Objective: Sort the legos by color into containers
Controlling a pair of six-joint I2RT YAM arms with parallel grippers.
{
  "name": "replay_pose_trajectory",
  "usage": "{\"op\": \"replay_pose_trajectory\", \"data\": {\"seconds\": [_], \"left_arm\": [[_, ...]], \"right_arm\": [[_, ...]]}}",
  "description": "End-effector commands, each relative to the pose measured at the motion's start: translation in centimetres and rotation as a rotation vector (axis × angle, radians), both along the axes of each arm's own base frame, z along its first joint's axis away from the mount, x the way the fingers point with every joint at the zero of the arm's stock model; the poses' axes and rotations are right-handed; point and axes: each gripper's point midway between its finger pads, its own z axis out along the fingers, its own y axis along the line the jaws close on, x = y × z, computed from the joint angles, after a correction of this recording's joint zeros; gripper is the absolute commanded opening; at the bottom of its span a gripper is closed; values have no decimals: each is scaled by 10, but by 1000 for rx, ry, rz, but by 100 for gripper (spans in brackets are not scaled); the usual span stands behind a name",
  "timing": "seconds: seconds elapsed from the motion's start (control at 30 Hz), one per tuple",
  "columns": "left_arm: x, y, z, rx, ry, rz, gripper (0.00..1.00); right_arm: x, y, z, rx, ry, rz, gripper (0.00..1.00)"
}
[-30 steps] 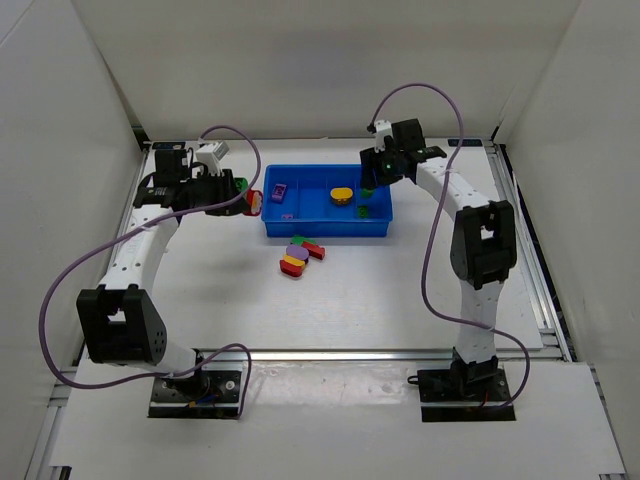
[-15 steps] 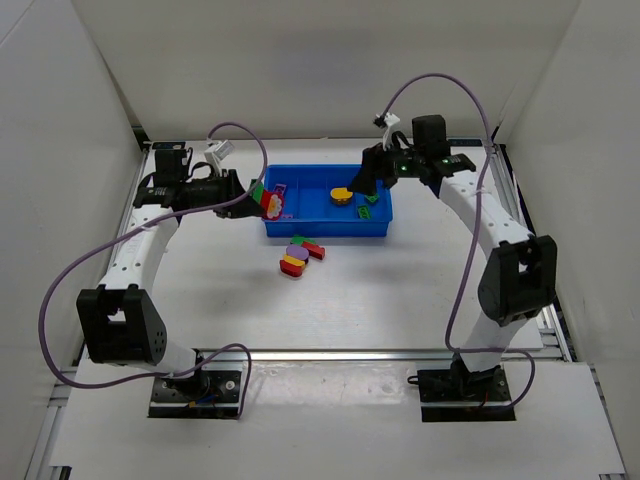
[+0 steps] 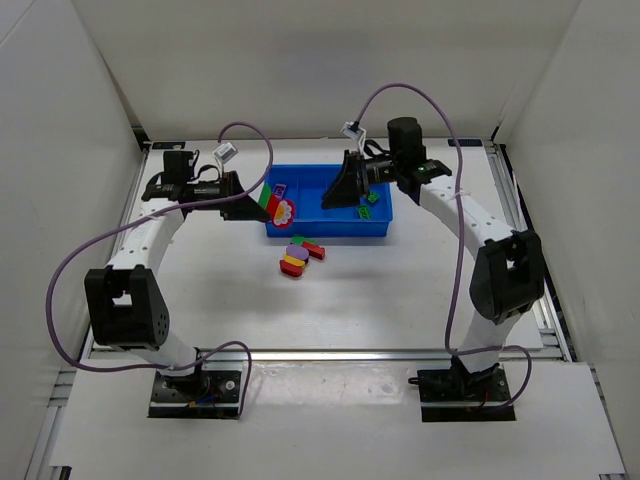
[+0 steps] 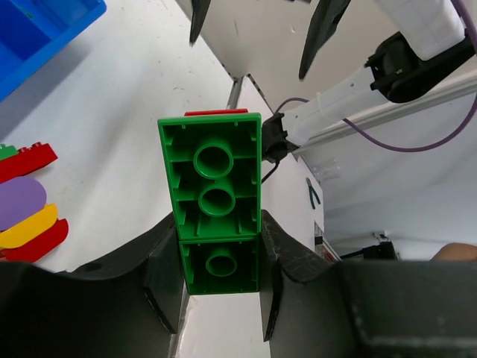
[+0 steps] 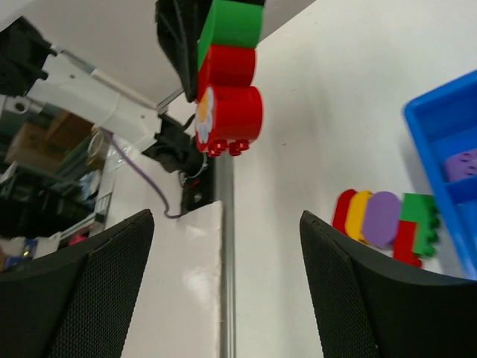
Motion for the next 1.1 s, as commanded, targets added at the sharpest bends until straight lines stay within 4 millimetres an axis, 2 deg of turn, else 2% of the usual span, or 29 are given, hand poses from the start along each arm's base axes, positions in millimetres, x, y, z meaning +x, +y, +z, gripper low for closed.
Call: {"op": "replay_pose_trajectory", "data": {"seconds": [0.0,0.07,0.3,0.63,0.73,0.77,0.83,0.93,1.03,1.07], "left_arm": [[-22,-4,39,-135,-82,-144,20],[-25,-8,41,-136,-88,-160,21],[-32,-19,40,-122,-97,-184,21],[-36,-26,40,-122,-103,-208,21],[-35,-27,39,-114,-106,-204,20],[-35,-27,39,-114,-109,-204,21],[-34,-27,36,-109,-105,-200,21],[-31,-27,30,-86,-114,-178,21],[-26,-27,22,-54,-125,-150,21],[-24,-26,21,-40,-132,-135,21]], "right_arm": [[-21,12,20,53,-27,108,84],[-27,17,14,44,-12,121,85],[-29,35,13,32,10,151,89],[-32,57,0,15,28,173,87],[-37,62,0,16,34,188,79],[-36,63,-1,16,34,190,71],[-37,64,-1,16,34,193,62],[-40,64,-1,19,39,202,37],[-42,61,-1,18,37,198,20],[-42,58,0,17,35,194,10]]}}
